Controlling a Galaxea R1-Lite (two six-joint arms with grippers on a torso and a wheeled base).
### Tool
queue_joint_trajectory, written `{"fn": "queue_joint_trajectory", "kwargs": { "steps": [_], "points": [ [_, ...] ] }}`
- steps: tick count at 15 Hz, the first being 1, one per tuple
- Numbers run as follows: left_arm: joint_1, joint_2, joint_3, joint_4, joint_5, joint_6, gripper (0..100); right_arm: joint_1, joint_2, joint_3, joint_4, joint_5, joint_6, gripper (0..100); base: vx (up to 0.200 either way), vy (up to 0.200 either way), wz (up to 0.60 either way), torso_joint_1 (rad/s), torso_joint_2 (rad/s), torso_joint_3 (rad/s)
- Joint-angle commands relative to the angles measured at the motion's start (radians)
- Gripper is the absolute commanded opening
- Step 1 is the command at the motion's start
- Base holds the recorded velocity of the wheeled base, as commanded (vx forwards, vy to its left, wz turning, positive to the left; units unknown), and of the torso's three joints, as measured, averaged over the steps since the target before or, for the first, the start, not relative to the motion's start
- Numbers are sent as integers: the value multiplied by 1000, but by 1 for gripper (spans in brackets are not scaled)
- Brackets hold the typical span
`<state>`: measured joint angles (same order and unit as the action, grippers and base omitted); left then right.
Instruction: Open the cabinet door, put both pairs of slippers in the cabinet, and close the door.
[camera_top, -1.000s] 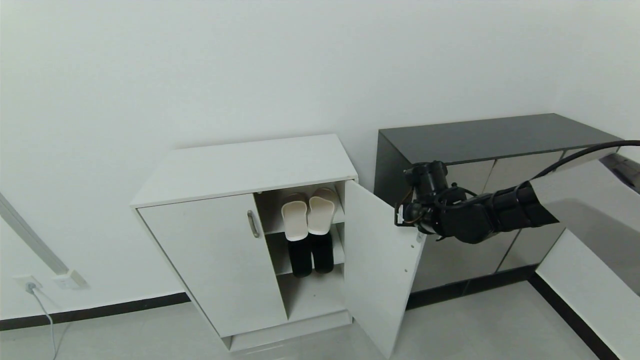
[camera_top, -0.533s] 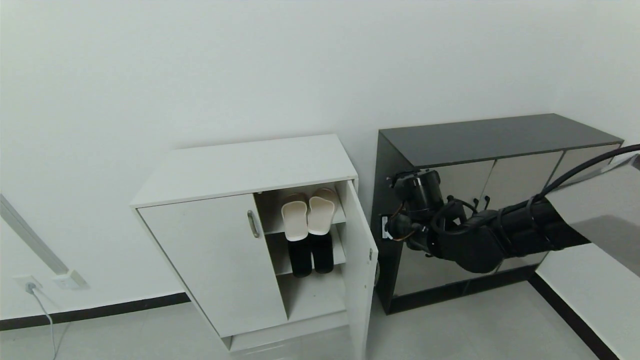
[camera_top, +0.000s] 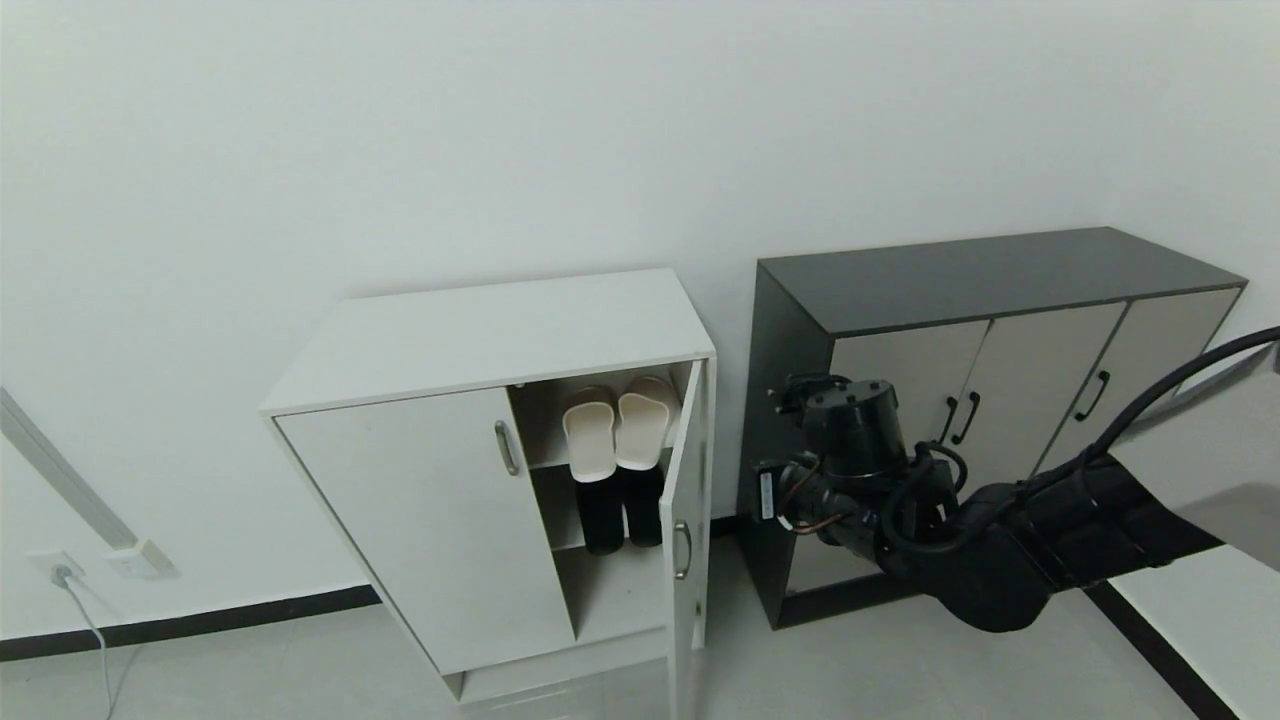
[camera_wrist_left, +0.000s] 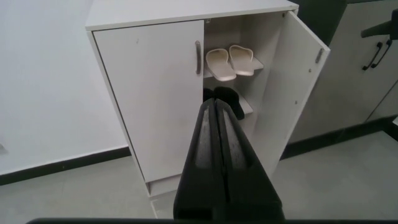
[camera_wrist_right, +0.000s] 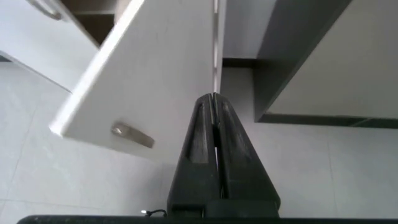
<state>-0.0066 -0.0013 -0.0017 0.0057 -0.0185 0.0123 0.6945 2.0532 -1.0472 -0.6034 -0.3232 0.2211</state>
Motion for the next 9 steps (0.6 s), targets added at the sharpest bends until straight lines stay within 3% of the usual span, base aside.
{"fn": "queue_joint_trajectory", "kwargs": {
  "steps": [1,5,9],
  "points": [
    [0,1,0,0,0,0,0,0,-5,18,-13,1,-2,0,0,0,0,0,0,0],
    [0,1,0,0,0,-2,0,2,-7,16,-19,1,-8,0,0,0,0,0,0,0],
    [0,1,0,-1,0,-6,0,20,-10,19,-30,1,-9,0,0,0,600,5,4,2]
  ]
}}
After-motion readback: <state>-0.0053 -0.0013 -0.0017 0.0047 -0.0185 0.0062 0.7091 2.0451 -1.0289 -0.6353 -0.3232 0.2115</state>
